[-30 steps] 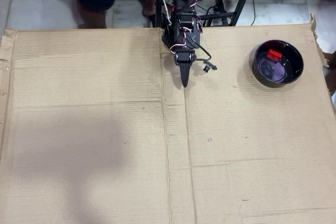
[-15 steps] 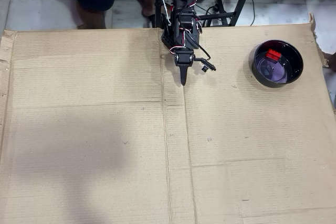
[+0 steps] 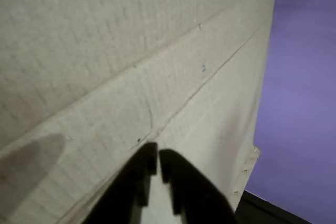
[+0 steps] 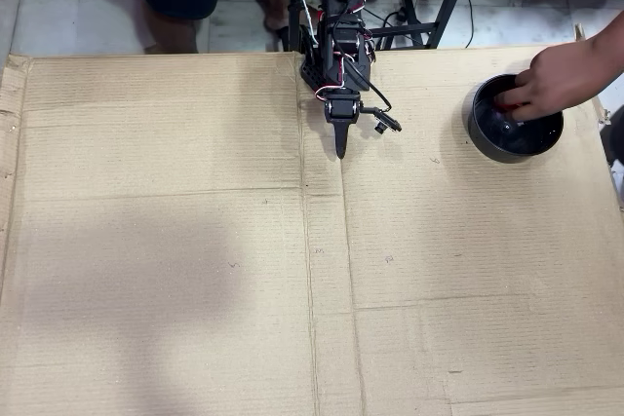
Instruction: Grasp a lego block and put it in the bin.
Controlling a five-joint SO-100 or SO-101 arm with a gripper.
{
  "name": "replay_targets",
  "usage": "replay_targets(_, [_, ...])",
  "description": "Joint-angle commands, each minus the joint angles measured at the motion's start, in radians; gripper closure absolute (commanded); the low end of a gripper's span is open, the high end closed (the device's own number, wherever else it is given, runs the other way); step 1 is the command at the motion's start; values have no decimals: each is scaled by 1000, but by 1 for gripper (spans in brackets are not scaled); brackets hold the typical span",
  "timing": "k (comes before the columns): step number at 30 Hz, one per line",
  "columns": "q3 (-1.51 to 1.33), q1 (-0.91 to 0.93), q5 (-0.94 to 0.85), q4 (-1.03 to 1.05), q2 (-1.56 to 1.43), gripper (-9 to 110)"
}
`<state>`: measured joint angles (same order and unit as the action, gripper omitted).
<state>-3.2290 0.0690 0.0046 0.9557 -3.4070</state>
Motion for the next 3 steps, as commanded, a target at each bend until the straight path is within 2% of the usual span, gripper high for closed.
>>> replay_targets(1, [-12,0,-2,2,-18,101])
replay_targets(3, [-12,0,-2,2,-18,101])
